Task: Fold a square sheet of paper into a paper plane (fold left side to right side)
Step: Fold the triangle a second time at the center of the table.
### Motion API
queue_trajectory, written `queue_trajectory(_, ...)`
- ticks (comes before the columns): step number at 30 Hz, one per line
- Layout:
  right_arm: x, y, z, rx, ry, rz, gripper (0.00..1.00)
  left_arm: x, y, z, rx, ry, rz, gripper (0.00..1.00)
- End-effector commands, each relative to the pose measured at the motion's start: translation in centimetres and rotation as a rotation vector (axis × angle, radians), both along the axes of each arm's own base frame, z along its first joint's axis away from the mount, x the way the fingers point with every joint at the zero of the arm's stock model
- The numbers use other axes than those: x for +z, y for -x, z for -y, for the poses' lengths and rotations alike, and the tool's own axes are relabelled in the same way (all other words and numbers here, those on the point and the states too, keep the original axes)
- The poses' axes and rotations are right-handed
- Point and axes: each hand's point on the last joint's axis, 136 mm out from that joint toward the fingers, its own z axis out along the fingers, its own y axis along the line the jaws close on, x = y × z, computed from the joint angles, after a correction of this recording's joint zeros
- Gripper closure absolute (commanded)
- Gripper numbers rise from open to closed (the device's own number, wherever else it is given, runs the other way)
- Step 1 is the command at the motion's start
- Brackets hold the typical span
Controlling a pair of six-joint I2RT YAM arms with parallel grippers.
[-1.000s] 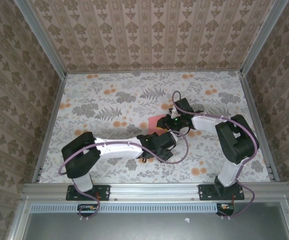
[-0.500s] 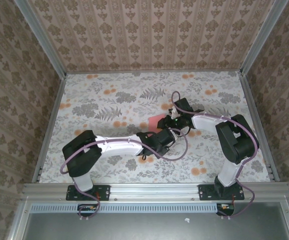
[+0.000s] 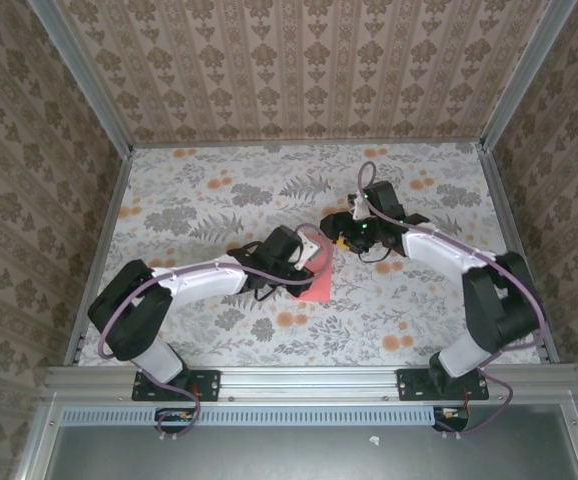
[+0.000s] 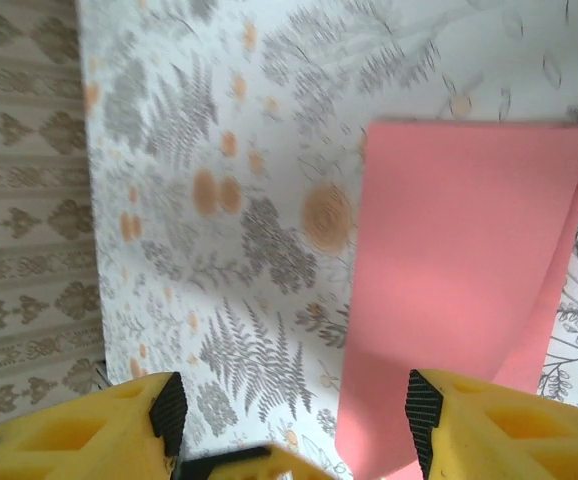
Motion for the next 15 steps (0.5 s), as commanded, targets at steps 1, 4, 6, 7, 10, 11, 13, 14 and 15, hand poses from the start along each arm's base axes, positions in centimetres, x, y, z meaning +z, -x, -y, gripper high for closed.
queue_trajectory(1,0.5,0.8,2.1,-0.039,0.064,0.073,0.35,1.7,0.7,0.8,-0.004,0.174,-0.125,1.00)
queue_trajectory(4,-0.8,2.6,2.7,-0.032,0.080,0.052,0.42,1.3,0.2,0.1,0.024,0.200,-0.171,1.00)
queue_trajectory(6,-0.8,4.0,2.1,-0.006,0.055,0.049,0.52,1.1,-0.2,-0.3,0.033,0.199,-0.180,1.00)
queue_trajectory(7,-1.5,4.9,1.5,0.017,0.054,0.034,0.57,0.9,-0.3,-0.5,0.037,0.194,-0.186,1.00)
queue_trajectory(10,-3.4,7.0,-0.4,0.080,0.068,-0.010,0.72,0.6,-0.6,-1.0,0.046,0.191,-0.197,1.00)
queue_trajectory(11,-4.6,7.5,-0.8,0.092,0.075,-0.036,0.76,0.6,-0.7,-1.1,0.046,0.192,-0.201,1.00)
queue_trajectory(13,-6.2,8.2,-1.5,0.098,0.081,-0.064,0.83,0.5,-0.9,-1.3,0.050,0.192,-0.206,1.00)
queue_trajectory(14,-6.7,8.3,-1.8,0.101,0.088,-0.072,0.84,0.4,-0.9,-1.5,0.052,0.188,-0.207,1.00)
queue_trajectory(15,-7.4,8.6,-2.1,0.111,0.096,-0.083,0.87,0.4,-1.1,-1.6,0.056,0.185,-0.205,1.00)
